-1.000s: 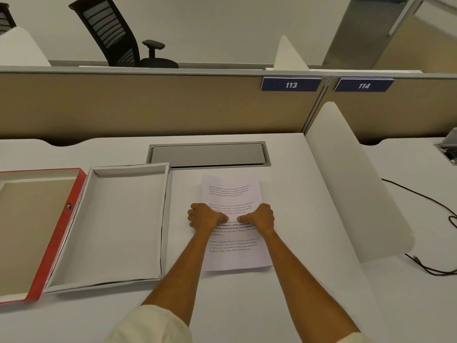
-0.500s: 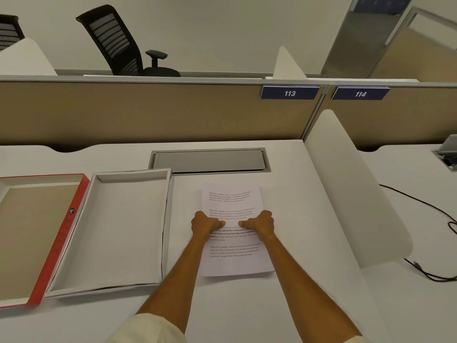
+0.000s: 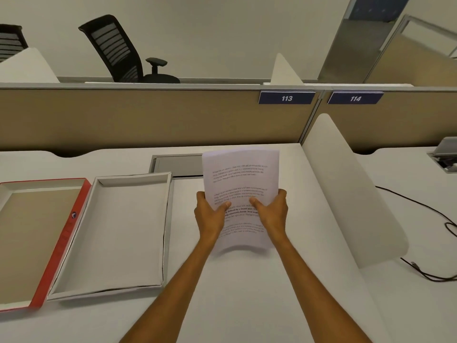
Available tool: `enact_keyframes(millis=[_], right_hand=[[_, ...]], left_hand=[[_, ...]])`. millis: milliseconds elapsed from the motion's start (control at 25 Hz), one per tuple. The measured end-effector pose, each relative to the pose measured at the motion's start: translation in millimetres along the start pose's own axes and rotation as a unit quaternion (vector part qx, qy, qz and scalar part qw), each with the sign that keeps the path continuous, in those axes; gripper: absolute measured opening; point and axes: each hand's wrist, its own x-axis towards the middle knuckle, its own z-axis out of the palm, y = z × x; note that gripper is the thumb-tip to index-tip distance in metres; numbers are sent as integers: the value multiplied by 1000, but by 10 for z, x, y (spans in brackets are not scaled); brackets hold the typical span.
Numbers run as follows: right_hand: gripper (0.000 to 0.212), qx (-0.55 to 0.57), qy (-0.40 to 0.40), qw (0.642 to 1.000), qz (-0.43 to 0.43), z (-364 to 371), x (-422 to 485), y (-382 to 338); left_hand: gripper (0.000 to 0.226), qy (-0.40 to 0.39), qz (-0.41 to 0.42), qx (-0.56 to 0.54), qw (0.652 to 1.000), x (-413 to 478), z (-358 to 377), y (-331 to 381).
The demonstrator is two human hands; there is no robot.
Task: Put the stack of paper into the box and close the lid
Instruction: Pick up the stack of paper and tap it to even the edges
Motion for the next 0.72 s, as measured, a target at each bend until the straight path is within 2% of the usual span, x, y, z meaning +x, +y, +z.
enact_keyframes(millis=[200,360,720], right_hand=[[58,132,13,990,-52,-114,-240,-23],[60,178,11,983,-53,-128,-316,76],[57,188,-9,980,-57,-142,-334,235]], left_hand=[[48,6,58,-126,990,-182,-39,3],[47,-6,79,-129,988,-226,-43,-73],[51,-13,78,-125,989,-242,-73,-186]])
